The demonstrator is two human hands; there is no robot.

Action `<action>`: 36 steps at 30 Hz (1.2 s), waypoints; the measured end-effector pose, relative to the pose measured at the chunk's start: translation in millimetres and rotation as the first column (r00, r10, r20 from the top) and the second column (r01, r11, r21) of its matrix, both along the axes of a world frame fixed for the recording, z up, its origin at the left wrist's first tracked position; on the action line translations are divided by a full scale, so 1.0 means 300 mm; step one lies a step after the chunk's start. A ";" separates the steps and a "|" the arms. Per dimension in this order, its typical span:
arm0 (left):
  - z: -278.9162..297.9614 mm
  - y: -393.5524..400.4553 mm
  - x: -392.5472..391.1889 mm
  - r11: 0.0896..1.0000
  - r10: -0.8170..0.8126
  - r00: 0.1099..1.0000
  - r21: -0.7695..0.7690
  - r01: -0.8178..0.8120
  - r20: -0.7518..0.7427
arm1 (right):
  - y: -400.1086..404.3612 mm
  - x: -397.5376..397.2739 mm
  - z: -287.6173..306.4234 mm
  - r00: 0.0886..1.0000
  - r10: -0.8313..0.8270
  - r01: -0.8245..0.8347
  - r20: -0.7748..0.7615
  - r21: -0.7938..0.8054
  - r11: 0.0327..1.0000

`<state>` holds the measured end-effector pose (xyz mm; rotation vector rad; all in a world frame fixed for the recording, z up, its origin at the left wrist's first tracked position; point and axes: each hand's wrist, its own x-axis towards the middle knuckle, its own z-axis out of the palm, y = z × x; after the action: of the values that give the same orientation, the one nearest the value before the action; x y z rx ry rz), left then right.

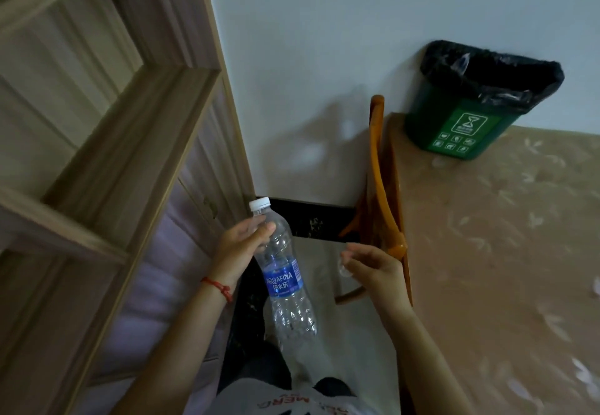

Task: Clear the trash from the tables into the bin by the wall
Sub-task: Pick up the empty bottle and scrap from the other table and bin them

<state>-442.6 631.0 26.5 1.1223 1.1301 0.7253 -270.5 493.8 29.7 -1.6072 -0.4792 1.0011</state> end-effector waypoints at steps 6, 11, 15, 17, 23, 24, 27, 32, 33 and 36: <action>0.005 0.308 0.128 0.998 -0.060 0.998 0.000 0.060 0.030 | 0.272 0.078 -0.001 0.998 -0.035 0.035 0.060 0.008 0.999; 0.039 0.543 0.213 0.992 -0.126 0.989 0.012 0.126 0.076 | 0.475 0.162 0.033 0.990 -0.130 0.129 0.062 0.020 0.991; 0.045 0.685 0.288 0.984 -0.179 0.980 0.018 0.178 0.087 | 0.595 0.212 0.050 0.981 -0.184 0.184 0.065 0.014 0.983; 0.040 0.733 0.327 0.983 -0.181 0.979 0.019 0.180 0.096 | 0.641 0.234 0.054 0.979 -0.194 0.194 0.059 0.013 0.981; 0.040 0.868 0.446 0.985 -0.171 0.982 0.032 0.169 0.075 | 0.770 0.329 0.048 0.978 -0.199 0.199 0.057 0.006 0.980; 0.042 0.893 0.468 0.985 -0.170 0.983 0.040 0.168 0.073 | 0.792 0.350 0.046 0.978 -0.202 0.202 0.051 0.012 0.979; 0.063 0.952 0.548 0.984 -0.172 0.982 0.064 0.167 0.083 | 0.855 0.424 0.048 0.977 -0.213 0.212 0.027 0.033 0.977; 0.116 1.034 0.684 0.976 -0.210 0.972 0.073 0.203 0.103 | 0.931 0.558 0.059 0.964 -0.267 0.266 -0.007 0.085 0.960; 0.125 1.050 0.709 0.974 -0.220 0.970 0.078 0.212 0.105 | 0.940 0.582 0.065 0.963 -0.271 0.270 0.000 0.096 0.958; 0.151 1.081 0.785 0.964 -0.262 0.955 0.075 0.253 0.136 | 0.947 0.643 0.087 0.952 -0.307 0.307 -0.020 0.131 0.943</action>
<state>-207.0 955.3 71.9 1.2176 0.8257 0.6258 -77.5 778.0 55.7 -1.5063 -0.2773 0.7178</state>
